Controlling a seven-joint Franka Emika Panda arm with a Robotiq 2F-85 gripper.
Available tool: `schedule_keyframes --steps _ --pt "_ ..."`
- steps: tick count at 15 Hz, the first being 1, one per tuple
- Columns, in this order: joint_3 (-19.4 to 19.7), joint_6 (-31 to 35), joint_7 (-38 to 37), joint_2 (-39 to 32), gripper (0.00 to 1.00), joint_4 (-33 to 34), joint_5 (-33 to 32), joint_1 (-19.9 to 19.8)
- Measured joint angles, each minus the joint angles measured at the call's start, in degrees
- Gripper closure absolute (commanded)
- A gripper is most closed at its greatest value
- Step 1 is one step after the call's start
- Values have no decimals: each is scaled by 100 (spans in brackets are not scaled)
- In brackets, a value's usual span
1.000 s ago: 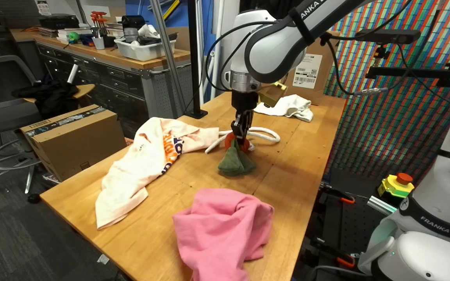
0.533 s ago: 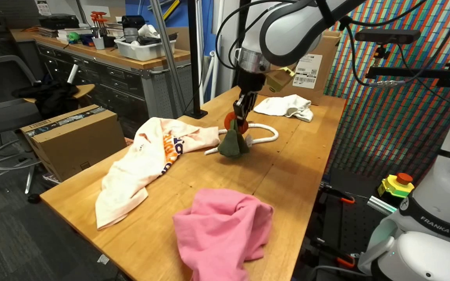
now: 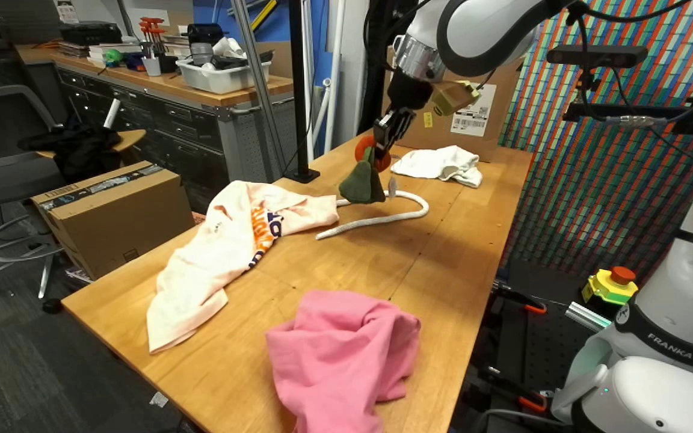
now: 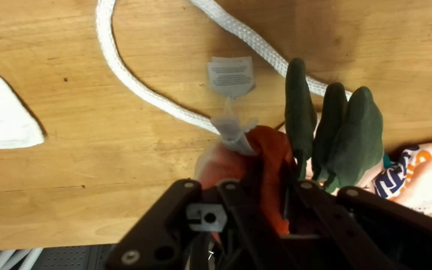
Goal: Separate the clothes, rope and plush toy on the table
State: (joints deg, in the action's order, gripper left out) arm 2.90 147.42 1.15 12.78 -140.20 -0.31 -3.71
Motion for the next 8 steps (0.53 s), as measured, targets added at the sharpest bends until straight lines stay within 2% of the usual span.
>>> schedule_keyframes --steps 4,8 --pt "11 -57 -188 63 92 71 -268 -173" --pt "12 -726 -356 36 93 513 -681 -312"
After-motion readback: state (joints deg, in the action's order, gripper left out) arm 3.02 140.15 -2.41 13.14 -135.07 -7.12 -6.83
